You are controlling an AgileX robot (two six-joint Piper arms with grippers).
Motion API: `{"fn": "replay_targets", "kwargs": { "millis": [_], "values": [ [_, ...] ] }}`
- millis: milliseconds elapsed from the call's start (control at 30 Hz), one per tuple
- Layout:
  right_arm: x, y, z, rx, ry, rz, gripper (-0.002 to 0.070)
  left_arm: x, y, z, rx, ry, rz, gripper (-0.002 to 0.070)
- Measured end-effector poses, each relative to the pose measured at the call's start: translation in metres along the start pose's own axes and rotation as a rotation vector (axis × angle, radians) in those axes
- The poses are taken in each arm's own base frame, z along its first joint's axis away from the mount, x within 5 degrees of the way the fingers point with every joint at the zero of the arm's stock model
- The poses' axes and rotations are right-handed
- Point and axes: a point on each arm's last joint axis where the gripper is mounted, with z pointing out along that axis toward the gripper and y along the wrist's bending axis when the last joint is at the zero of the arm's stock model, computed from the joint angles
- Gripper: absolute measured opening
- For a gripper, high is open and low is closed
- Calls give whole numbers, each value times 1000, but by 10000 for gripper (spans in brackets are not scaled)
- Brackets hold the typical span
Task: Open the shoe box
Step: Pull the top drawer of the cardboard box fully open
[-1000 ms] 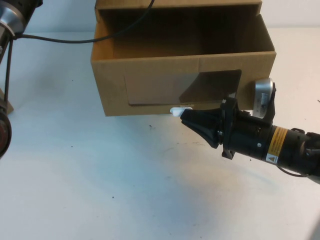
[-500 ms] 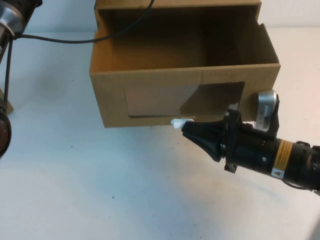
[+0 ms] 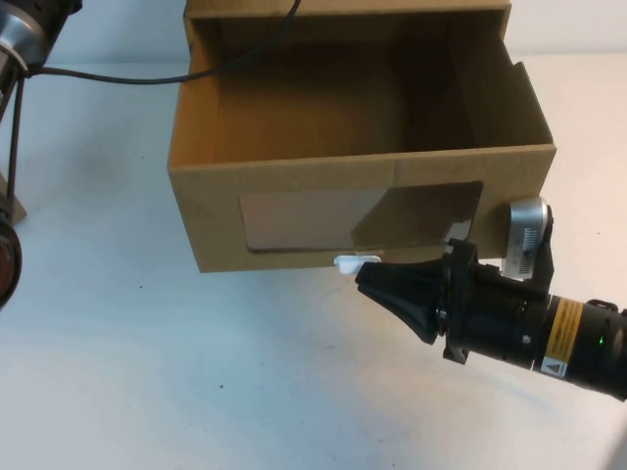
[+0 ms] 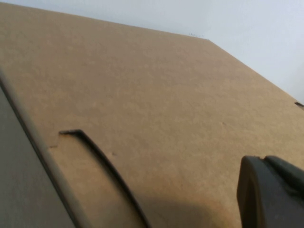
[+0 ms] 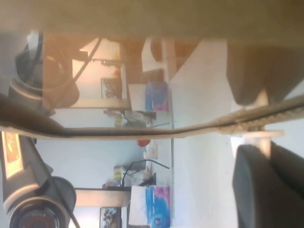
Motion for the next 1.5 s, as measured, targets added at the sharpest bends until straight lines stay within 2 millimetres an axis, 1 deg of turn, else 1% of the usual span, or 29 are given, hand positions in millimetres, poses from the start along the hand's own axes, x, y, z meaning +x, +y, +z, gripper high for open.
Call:
{"fn": "replay_targets", "kwargs": {
  "millis": [67, 200, 300, 533, 667, 900, 1033, 1200, 1267, 1300, 1433, 1500],
  "values": [
    [2, 1, 1, -1, 8, -2, -1, 0, 0, 0, 0, 0, 0, -10],
    [21, -2, 3, 17, 152, -56, -14, 0, 0, 0, -1, -1, 0, -10],
    [28, 2, 3, 12, 189, -79, -17, 0, 0, 0, -1, -1, 0, -10],
    [35, 12, 1, 3, 212, -127, -17, 0, 0, 0, -1, -1, 0, -10],
    [39, 15, -7, 13, 193, -134, -18, 0, 0, 0, 0, 0, 0, -10],
    [49, 11, -34, 47, 65, -138, -18, 0, 0, 0, -2, 2, 3, -10],
    [46, 12, -37, 33, 10, -162, -18, 0, 0, 0, -6, 5, 8, -10],
    [40, 7, -34, 23, -42, -119, -15, 0, 0, 0, -6, 5, 7, -10],
    [38, 3, -31, 3, -60, -99, 10, 0, 0, 0, -6, 5, 7, -10],
    [36, 2, -30, -12, -69, -94, 36, 0, 0, 0, -6, 5, 7, -10],
    [29, -11, -25, -16, -123, -41, 183, 0, 0, 0, -6, 5, 6, -10],
    [27, -20, -22, 11, -142, -13, 232, 0, 0, 0, -7, 4, 6, -10]
  ]
}}
